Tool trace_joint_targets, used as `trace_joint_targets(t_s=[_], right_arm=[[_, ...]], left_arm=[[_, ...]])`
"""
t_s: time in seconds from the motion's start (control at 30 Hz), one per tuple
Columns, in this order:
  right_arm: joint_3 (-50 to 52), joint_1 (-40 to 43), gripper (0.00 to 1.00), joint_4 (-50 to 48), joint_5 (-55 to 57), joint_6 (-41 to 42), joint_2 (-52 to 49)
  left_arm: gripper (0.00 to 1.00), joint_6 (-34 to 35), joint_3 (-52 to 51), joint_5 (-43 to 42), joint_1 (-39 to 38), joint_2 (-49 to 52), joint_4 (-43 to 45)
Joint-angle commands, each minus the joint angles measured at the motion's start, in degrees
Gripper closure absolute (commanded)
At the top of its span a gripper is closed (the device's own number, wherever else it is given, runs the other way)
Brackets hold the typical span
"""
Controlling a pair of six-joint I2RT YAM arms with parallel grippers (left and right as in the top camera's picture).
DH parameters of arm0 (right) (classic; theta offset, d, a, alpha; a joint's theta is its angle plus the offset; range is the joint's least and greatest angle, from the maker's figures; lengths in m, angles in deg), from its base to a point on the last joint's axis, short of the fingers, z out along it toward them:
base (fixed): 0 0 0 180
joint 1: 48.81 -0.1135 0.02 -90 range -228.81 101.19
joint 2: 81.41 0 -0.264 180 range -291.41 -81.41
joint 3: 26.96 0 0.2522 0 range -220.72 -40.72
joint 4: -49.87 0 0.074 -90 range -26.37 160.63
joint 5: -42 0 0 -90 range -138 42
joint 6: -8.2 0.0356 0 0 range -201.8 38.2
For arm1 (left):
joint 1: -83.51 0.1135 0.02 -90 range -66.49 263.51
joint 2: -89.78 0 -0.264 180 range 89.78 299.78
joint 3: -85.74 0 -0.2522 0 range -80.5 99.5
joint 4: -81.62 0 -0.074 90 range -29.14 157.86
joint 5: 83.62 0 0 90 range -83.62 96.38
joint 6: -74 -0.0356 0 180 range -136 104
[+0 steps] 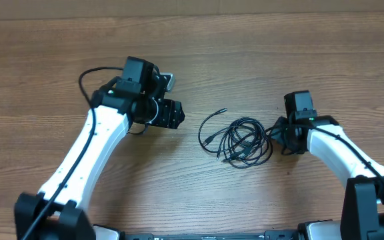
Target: Untangle cables
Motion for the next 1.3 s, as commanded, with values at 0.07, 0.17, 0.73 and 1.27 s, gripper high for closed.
trace_joint_targets(t_s=[0.07, 0.17, 0.73, 1.27], right_arm=[[3.89, -4.79, 0.48, -5.84, -8.92, -0.5, -0.02], [3.89, -8.59, 0.48, -8.41, -11.19, -2.38, -0.02], [-0.02, -22.21, 0.42, -13.6, -16.61, -24.39, -0.02], [-25.51, -11.26, 0.22, 17.88, -3.63, -15.65, 4.09]], left_arm=[[0.28, -1.33, 1.79, 0.83, 0.92, -6.67, 0.28], [0.28, -1.31, 1.79, 0.83, 0.92, -7.93, 0.28], [0.18, -1.11, 1.77, 1.64, 0.79, -6.6, 1.49], [0.17, -8.55, 1.77, 1.2, -7.45, 6.69, 20.7]])
